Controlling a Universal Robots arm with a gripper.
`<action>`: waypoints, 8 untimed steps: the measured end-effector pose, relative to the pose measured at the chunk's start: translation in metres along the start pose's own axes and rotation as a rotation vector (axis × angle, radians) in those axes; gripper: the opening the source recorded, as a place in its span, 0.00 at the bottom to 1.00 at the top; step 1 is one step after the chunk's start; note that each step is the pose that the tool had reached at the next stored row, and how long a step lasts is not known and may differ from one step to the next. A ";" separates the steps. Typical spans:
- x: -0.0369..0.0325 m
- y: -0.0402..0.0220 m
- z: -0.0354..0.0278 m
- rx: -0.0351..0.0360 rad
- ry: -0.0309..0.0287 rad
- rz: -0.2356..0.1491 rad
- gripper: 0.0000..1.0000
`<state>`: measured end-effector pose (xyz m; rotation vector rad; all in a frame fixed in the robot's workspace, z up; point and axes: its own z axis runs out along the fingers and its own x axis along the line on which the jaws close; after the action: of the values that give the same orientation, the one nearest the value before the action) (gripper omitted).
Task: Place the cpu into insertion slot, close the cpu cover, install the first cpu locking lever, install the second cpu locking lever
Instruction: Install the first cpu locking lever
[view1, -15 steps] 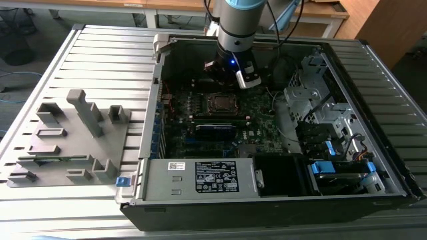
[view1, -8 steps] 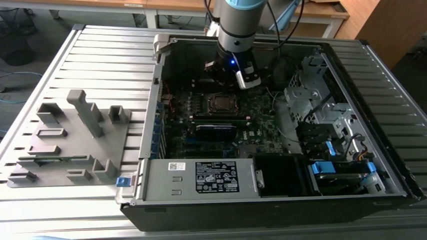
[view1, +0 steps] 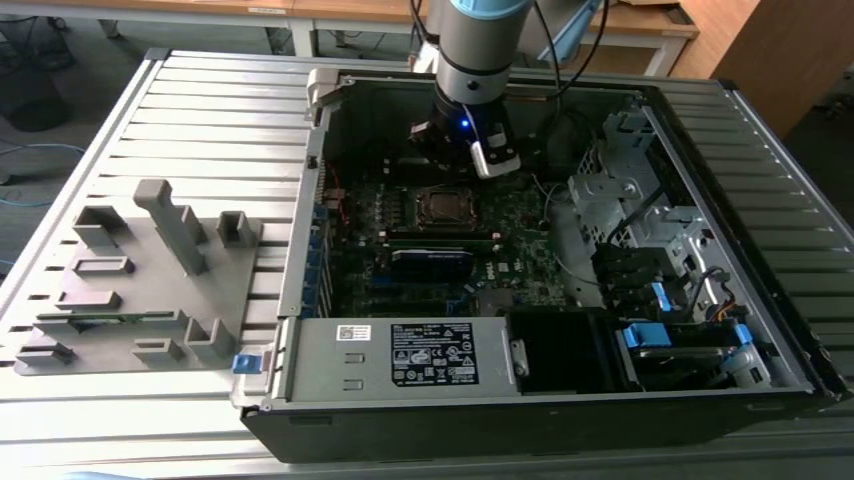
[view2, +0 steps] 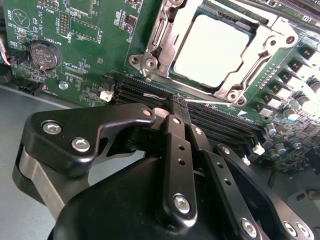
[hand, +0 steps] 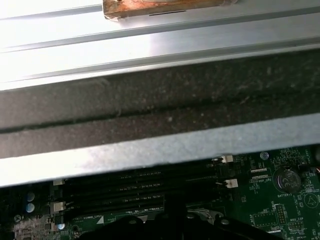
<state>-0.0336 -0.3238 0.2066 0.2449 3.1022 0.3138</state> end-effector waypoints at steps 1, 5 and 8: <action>0.0000 0.0002 0.0001 -0.0001 -0.0003 0.001 0.10; 0.0001 0.0002 0.0001 -0.0002 -0.0005 0.002 0.10; 0.0001 0.0003 0.0002 -0.0007 -0.0030 0.001 0.10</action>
<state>-0.0336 -0.3234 0.2065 0.2473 3.0990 0.3142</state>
